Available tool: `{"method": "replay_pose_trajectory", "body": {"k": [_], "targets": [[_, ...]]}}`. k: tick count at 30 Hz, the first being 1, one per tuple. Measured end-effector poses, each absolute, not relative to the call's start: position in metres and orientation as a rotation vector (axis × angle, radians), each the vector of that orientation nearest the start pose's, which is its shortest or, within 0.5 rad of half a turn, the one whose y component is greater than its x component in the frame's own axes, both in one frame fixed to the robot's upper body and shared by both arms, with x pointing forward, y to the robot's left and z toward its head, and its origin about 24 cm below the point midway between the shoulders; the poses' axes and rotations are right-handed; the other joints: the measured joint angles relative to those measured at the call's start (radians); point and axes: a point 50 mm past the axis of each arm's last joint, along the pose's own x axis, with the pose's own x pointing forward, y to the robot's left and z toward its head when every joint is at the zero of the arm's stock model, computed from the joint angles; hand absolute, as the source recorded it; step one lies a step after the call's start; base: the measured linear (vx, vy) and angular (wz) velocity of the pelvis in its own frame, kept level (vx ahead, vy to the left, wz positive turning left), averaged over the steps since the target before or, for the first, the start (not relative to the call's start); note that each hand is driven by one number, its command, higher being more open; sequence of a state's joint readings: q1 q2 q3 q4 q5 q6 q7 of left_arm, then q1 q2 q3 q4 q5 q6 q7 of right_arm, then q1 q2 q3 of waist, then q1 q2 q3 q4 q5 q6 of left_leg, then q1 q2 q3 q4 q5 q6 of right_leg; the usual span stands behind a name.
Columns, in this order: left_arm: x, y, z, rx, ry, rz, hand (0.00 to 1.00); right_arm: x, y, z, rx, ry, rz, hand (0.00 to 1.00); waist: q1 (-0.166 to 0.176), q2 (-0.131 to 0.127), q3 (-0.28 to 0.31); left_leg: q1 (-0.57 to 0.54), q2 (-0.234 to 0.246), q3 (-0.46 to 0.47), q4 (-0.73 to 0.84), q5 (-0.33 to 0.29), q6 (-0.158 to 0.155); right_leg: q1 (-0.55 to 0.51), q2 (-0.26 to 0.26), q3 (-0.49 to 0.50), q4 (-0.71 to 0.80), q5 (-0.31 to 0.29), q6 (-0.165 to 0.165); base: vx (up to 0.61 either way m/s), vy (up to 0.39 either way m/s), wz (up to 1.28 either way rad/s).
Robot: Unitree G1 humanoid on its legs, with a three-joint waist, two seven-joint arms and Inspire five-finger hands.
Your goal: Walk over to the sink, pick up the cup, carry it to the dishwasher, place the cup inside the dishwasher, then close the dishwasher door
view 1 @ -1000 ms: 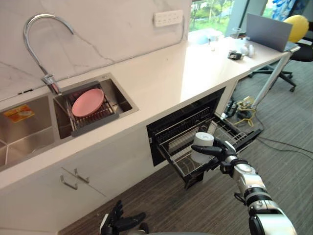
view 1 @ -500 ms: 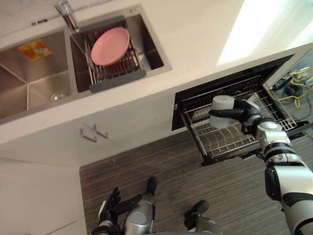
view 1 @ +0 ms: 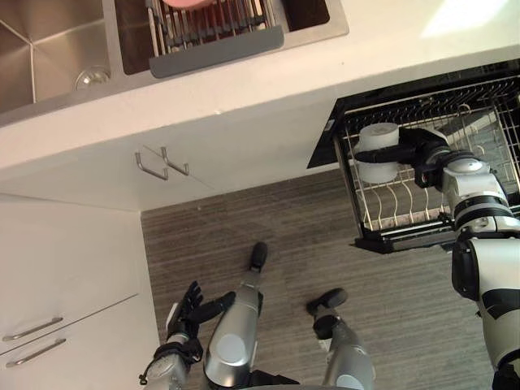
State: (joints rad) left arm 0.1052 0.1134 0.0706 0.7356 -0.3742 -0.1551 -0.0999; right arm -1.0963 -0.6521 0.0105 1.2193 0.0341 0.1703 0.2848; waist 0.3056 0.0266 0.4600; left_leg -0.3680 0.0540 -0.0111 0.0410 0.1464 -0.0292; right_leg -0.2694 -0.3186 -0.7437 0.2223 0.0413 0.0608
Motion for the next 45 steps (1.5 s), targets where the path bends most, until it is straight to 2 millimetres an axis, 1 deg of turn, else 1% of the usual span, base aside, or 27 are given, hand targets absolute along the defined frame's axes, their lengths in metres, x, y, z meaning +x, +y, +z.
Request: {"method": "replay_pose_trajectory", "body": {"k": [6, 8, 13, 17, 19, 21, 22, 24, 25, 26, 27, 28, 29, 30, 32, 33, 35, 36, 37, 38, 40, 42, 43, 44, 45], "targets": [[0.162, 0.205, -0.113, -0.300, 0.634, 0.209, 1.00, 0.389, -0.307, 0.165, -0.319, 0.334, -0.131, 1.00, 0.010, -0.001, 0.006, -0.007, 0.006, -0.001, 0.000, 0.003, -0.004, -0.016, -0.005, 0.001, 0.028, -0.019, -0.005, -0.03, -0.051, 0.01], [0.163, 0.205, -0.112, -0.300, 0.633, 0.207, 1.00, 0.389, -0.306, 0.166, -0.318, 0.330, -0.129, 1.00, 0.010, -0.001, 0.006, -0.006, 0.008, -0.001, 0.000, 0.003, -0.005, -0.017, -0.004, 0.001, 0.033, -0.023, -0.006, -0.03, -0.055, 0.00], [0.163, 0.205, -0.112, -0.297, 0.639, 0.211, 1.00, 0.393, -0.302, 0.178, -0.316, 0.296, -0.126, 1.00, 0.010, -0.001, 0.006, 0.007, 0.016, 0.009, -0.005, 0.004, -0.009, -0.014, 0.004, 0.012, 0.032, -0.025, -0.009, -0.04, -0.050, -0.07], [0.162, 0.207, -0.113, -0.291, 0.654, 0.211, 1.00, 0.394, -0.300, 0.179, -0.284, 0.287, -0.088, 1.00, 0.010, -0.002, 0.006, 0.070, 0.032, 0.033, -0.045, 0.010, -0.018, 0.024, 0.024, 0.031, 0.012, -0.024, -0.010, -0.03, -0.058, -0.16], [0.161, 0.209, -0.114, -0.258, 0.667, 0.204, 1.00, 0.394, -0.299, 0.179, -0.259, 0.280, -0.073, 1.00, 0.009, -0.006, 0.004, 0.102, 0.043, 0.042, -0.069, 0.015, -0.025, 0.043, 0.038, 0.037, -0.002, -0.024, -0.011, -0.01, -0.072, -0.17], [0.159, 0.211, -0.115, -0.226, 0.684, 0.208, 1.00, 0.393, -0.297, 0.177, -0.204, 0.261, -0.038, 1.00, 0.004, -0.015, -0.005, 0.140, 0.054, 0.054, -0.094, 0.021, -0.033, 0.063, 0.053, 0.048, -0.014, -0.025, -0.012, 0.02, -0.083, -0.19], [0.158, 0.212, -0.116, -0.216, 0.688, 0.211, 1.00, 0.392, -0.298, 0.175, -0.178, 0.255, -0.024, 1.00, 0.002, -0.018, -0.009, 0.149, 0.056, 0.056, -0.102, 0.022, -0.034, 0.067, 0.056, 0.051, -0.016, -0.025, -0.012, 0.04, -0.063, -0.14], [0.155, 0.213, -0.118, -0.187, 0.707, 0.215, 1.00, 0.388, -0.296, 0.164, -0.099, 0.235, 0.058, 1.00, -0.021, -0.030, -0.025, 0.186, 0.058, 0.070, -0.123, 0.024, -0.036, 0.089, 0.060, 0.066, -0.020, -0.028, -0.008, 0.06, -0.033, -0.11], [0.154, 0.212, -0.119, -0.176, 0.715, 0.215, 1.00, 0.386, -0.295, 0.160, -0.085, 0.229, 0.078, 1.00, -0.026, -0.033, -0.030, 0.196, 0.058, 0.074, -0.127, 0.024, -0.036, 0.096, 0.061, 0.070, -0.022, -0.029, -0.007, 0.06, -0.014, -0.09], [0.152, 0.212, -0.121, -0.166, 0.727, 0.217, 1.00, 0.382, -0.295, 0.153, -0.069, 0.220, 0.104, 1.00, -0.034, -0.039, -0.044, 0.204, 0.056, 0.079, -0.127, 0.021, -0.036, 0.102, 0.064, 0.075, -0.028, -0.029, -0.005, 0.07, -0.009, -0.07], [0.148, 0.212, -0.125, -0.161, 0.750, 0.226, 1.00, 0.376, -0.295, 0.141, -0.032, 0.211, 0.129, 1.00, -0.053, -0.043, -0.070, 0.219, 0.052, 0.081, -0.127, 0.015, -0.038, 0.120, 0.066, 0.076, -0.038, -0.027, -0.001, 0.06, -0.003, -0.06], [0.146, 0.213, -0.126, -0.160, 0.756, 0.231, 1.00, 0.374, -0.295, 0.138, -0.021, 0.199, 0.136, 1.00, -0.060, -0.044, -0.073, 0.232, 0.049, 0.084, -0.127, 0.013, -0.040, 0.134, 0.067, 0.077, -0.044, -0.025, 0.001, 0.04, 0.001, -0.09], [0.141, 0.215, -0.129, -0.157, 0.773, 0.249, 1.00, 0.368, -0.292, 0.130, 0.002, 0.176, 0.155, 1.00, -0.074, -0.046, -0.088, 0.257, 0.049, 0.091, -0.128, 0.006, -0.042, 0.161, 0.074, 0.082, -0.062, -0.021, 0.007, 0.01, 0.004, -0.10], [0.138, 0.216, -0.130, -0.156, 0.784, 0.261, 1.00, 0.365, -0.290, 0.126, 0.018, 0.165, 0.165, 1.00, -0.081, -0.049, -0.102, 0.263, 0.050, 0.094, -0.128, 0.003, -0.042, 0.168, 0.077, 0.084, -0.071, -0.019, 0.010, 0.01, -0.002, -0.17], [0.118, 0.220, -0.138, -0.143, 0.835, 0.308, 1.00, 0.349, -0.280, 0.106, 0.103, 0.123, 0.194, 1.00, -0.113, -0.058, -0.178, 0.275, 0.053, 0.110, -0.128, -0.011, -0.045, 0.182, 0.091, 0.099, -0.108, -0.007, 0.013, 0.04, -0.009, -0.22], [0.113, 0.220, -0.139, -0.131, 0.849, 0.313, 1.00, 0.345, -0.278, 0.102, 0.139, 0.106, 0.196, 1.00, -0.118, -0.060, -0.197, 0.279, 0.054, 0.115, -0.128, -0.014, -0.045, 0.185, 0.095, 0.103, -0.116, -0.005, 0.015, 0.05, -0.020, -0.25], [0.096, 0.221, -0.145, -0.122, 0.890, 0.345, 1.00, 0.327, -0.264, 0.086, 0.270, 0.043, 0.207, 1.00, -0.140, -0.058, -0.244, 0.312, 0.058, 0.138, -0.129, -0.030, -0.047, 0.209, 0.106, 0.129, -0.141, 0.000, 0.022, 0.04, -0.024, -0.32], [0.093, 0.221, -0.145, -0.120, 0.899, 0.355, 1.00, 0.323, -0.260, 0.083, 0.284, 0.037, 0.210, 1.00, -0.146, -0.058, -0.254, 0.319, 0.059, 0.144, -0.129, -0.033, -0.048, 0.215, 0.109, 0.134, -0.146, 0.000, 0.024, 0.03, -0.026, -0.29], [0.088, 0.222, -0.146, -0.112, 0.912, 0.370, 1.00, 0.316, -0.251, 0.077, 0.301, 0.028, 0.215, 1.00, -0.159, -0.057, -0.268, 0.335, 0.062, 0.150, -0.129, -0.038, -0.050, 0.230, 0.115, 0.138, -0.156, 0.001, 0.026, 0.03, -0.035, -0.20], [0.085, 0.223, -0.147, -0.109, 0.919, 0.380, 1.00, 0.311, -0.244, 0.075, 0.316, 0.018, 0.220, 1.00, -0.165, -0.056, -0.274, 0.354, 0.069, 0.156, -0.133, -0.046, -0.052, 0.250, 0.123, 0.143, -0.166, -0.001, 0.029, 0.03, -0.046, -0.17], [0.083, 0.223, -0.148, -0.116, 0.923, 0.399, 1.00, 0.307, -0.235, 0.077, 0.330, -0.005, 0.228, 1.00, -0.165, -0.055, -0.281, 0.375, 0.079, 0.158, -0.133, -0.056, -0.060, 0.276, 0.133, 0.146, -0.182, 0.000, 0.029, 0.02, -0.045, -0.07], [0.072, 0.222, -0.150, -0.153, 0.939, 0.439, 1.00, 0.305, -0.220, 0.088, 0.354, -0.072, 0.255, 1.00, -0.165, -0.053, -0.313, 0.384, 0.091, 0.149, -0.132, -0.059, -0.065, 0.305, 0.156, 0.137, -0.209, 0.003, 0.025, 0.04, -0.062, 0.09], [0.069, 0.221, -0.150, -0.167, 0.942, 0.451, 1.00, 0.304, -0.219, 0.092, 0.357, -0.095, 0.260, 1.00, -0.165, -0.050, -0.320, 0.385, 0.093, 0.141, -0.132, -0.060, -0.066, 0.313, 0.161, 0.132, -0.213, 0.003, 0.025, 0.08, -0.063, 0.38], [0.065, 0.220, -0.151, -0.188, 0.949, 0.469, 1.00, 0.299, -0.220, 0.100, 0.351, -0.144, 0.259, 1.00, -0.163, -0.043, -0.332, 0.384, 0.093, 0.118, -0.128, -0.058, -0.068, 0.331, 0.162, 0.109, -0.213, -0.002, 0.025, 0.08, -0.045, 0.69], [0.061, 0.218, -0.152, -0.202, 0.957, 0.480, 1.00, 0.291, -0.225, 0.107, 0.346, -0.190, 0.245, 1.00, -0.163, -0.036, -0.347, 0.378, 0.088, 0.093, -0.127, -0.057, -0.067, 0.349, 0.154, 0.069, -0.207, -0.015, 0.031, 0.07, -0.024, 0.81]]}}
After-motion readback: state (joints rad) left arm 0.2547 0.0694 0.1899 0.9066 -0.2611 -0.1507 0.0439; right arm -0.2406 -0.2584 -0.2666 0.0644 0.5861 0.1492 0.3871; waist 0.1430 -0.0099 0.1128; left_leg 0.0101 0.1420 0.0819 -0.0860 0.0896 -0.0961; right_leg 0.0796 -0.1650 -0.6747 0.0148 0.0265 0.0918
